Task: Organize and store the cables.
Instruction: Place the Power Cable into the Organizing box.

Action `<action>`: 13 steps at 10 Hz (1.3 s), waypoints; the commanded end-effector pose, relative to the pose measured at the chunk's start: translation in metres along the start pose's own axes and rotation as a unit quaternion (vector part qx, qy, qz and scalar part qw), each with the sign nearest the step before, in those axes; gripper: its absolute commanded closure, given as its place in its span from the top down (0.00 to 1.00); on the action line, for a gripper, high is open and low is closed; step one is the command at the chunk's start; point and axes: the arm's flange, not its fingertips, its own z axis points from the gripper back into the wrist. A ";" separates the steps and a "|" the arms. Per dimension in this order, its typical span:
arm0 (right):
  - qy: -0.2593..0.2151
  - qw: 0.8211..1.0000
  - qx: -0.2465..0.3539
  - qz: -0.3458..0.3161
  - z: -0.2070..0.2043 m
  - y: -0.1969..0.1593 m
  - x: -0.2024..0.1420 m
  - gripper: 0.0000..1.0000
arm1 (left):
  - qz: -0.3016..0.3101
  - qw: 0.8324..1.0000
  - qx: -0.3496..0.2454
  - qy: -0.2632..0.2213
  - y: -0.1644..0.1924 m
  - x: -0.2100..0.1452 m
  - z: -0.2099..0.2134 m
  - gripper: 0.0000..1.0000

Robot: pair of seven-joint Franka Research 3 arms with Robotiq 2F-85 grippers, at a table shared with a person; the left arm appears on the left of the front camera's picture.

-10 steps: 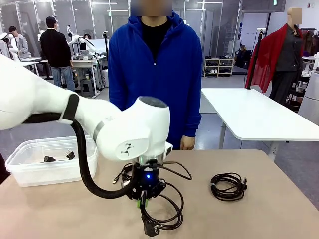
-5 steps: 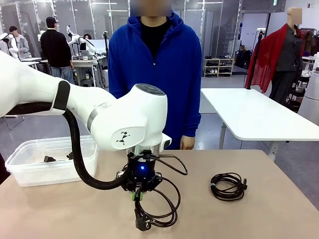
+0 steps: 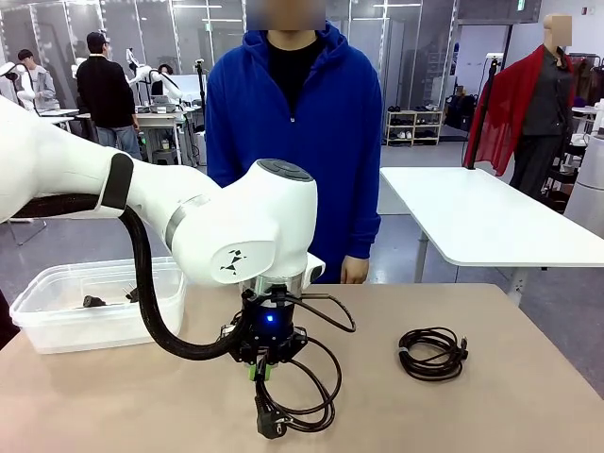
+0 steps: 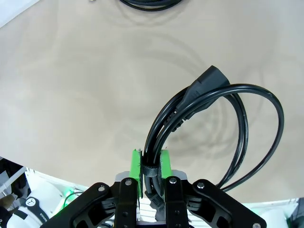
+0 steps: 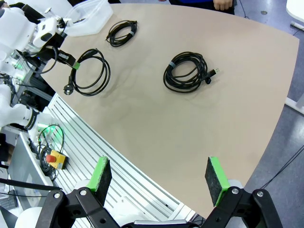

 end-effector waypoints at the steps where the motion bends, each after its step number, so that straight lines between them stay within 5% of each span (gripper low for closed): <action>1: -0.003 1.000 0.004 0.009 0.002 0.000 0.000 1.00 | 0.000 1.000 0.000 0.000 0.000 0.000 0.000 0.19; 4: -0.003 1.000 0.004 0.009 0.002 0.000 0.000 1.00 | -0.028 0.998 0.021 -0.047 0.033 0.013 0.042 0.19; 7: -0.003 1.000 0.004 0.009 0.002 0.000 0.000 1.00 | -0.065 0.997 0.028 -0.036 0.083 0.040 0.075 0.19; 13: -0.003 1.000 0.004 0.009 0.002 0.000 0.000 1.00 | -0.101 0.992 -0.008 -0.080 0.248 0.131 0.095 0.19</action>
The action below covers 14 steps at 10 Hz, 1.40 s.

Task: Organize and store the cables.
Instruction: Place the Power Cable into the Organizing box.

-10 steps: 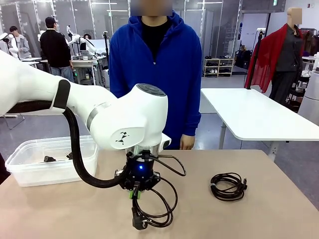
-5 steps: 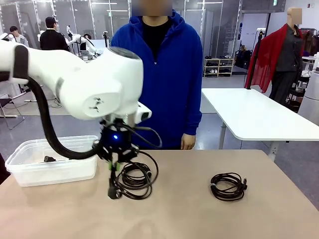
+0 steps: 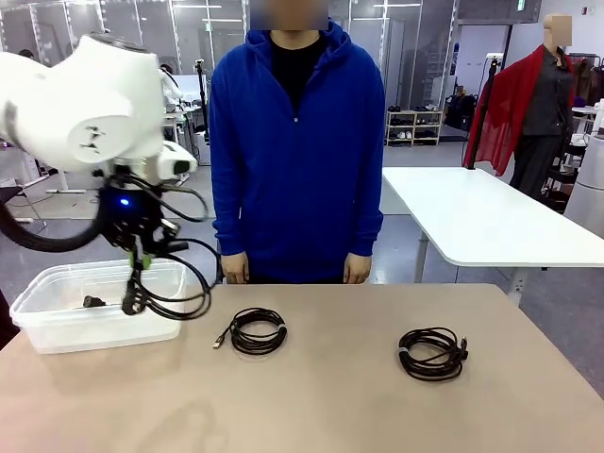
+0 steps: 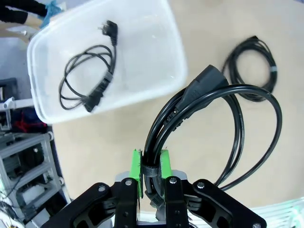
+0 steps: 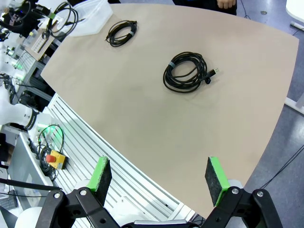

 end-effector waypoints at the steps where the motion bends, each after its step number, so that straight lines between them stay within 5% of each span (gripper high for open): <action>1: -0.004 1.000 0.005 0.009 0.002 0.000 0.000 1.00 | -0.025 0.999 -0.042 -0.004 0.033 0.003 -0.006 0.19; 4: -0.004 1.000 0.005 0.009 0.002 0.000 0.000 1.00 | -0.005 0.998 -0.062 0.021 0.081 0.013 -0.015 0.19; 11: -0.004 1.000 0.005 0.009 0.002 0.000 0.000 1.00 | -0.018 0.999 -0.041 0.014 0.060 0.013 -0.015 0.19; 14: -0.004 1.000 0.005 0.009 0.002 0.000 0.000 1.00 | -0.034 0.997 -0.033 0.063 0.095 0.049 -0.026 0.19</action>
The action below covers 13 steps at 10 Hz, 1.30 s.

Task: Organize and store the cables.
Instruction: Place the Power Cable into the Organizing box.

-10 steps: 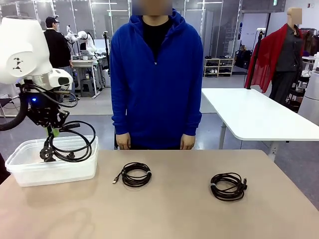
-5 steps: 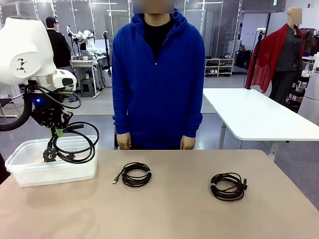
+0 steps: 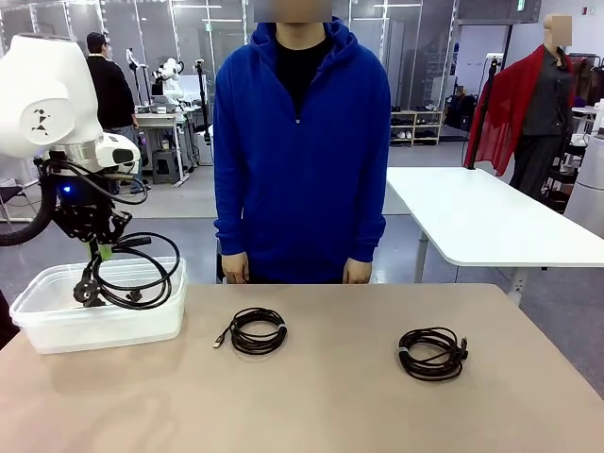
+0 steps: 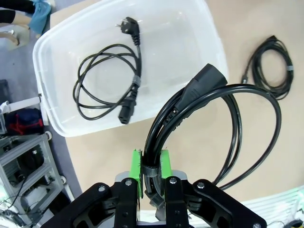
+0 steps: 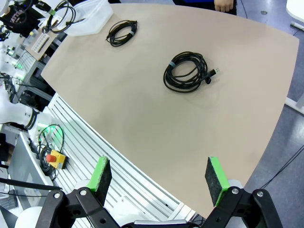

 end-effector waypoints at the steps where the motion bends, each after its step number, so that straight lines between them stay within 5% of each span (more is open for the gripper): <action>1: -0.004 1.000 0.004 0.009 0.002 0.000 0.000 1.00 | -0.008 0.999 -0.004 0.033 0.021 0.027 -0.005 0.19; 6: -0.004 1.000 0.004 0.009 0.002 0.000 0.000 1.00 | 0.046 0.999 0.004 0.017 0.076 0.057 -0.068 0.19; 13: -0.004 1.000 0.004 0.009 0.002 0.000 0.000 1.00 | 0.073 0.993 0.002 0.093 0.102 0.073 -0.160 0.19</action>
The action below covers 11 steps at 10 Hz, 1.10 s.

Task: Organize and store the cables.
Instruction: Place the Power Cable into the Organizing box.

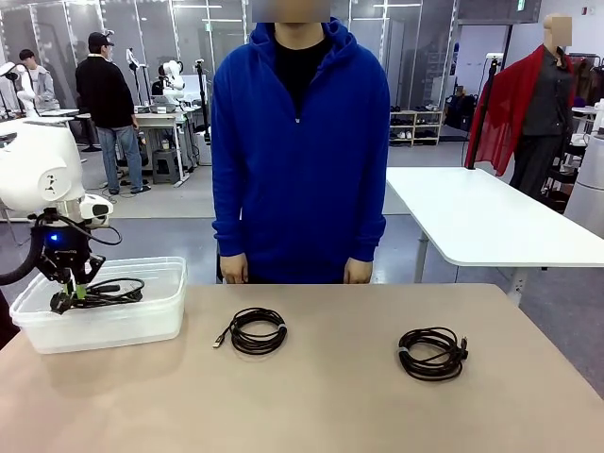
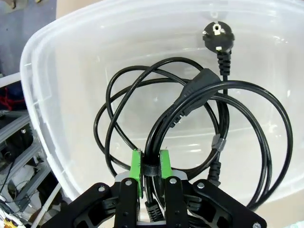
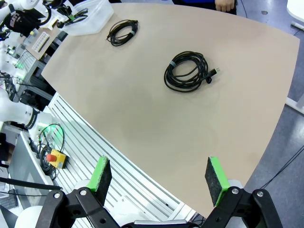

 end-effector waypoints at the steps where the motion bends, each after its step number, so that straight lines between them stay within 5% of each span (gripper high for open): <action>1: -0.004 1.000 0.003 0.008 0.001 0.000 0.001 1.00 | 0.006 1.000 0.023 -0.004 0.002 0.021 -0.012 0.19; 6: -0.004 1.000 0.003 0.008 0.001 0.000 0.001 1.00 | 0.003 1.000 0.004 -0.001 0.000 0.025 -0.023 0.19; 11: -0.004 1.000 0.003 0.008 0.001 0.000 0.001 1.00 | -0.001 0.999 0.004 -0.040 0.001 0.004 0.008 0.58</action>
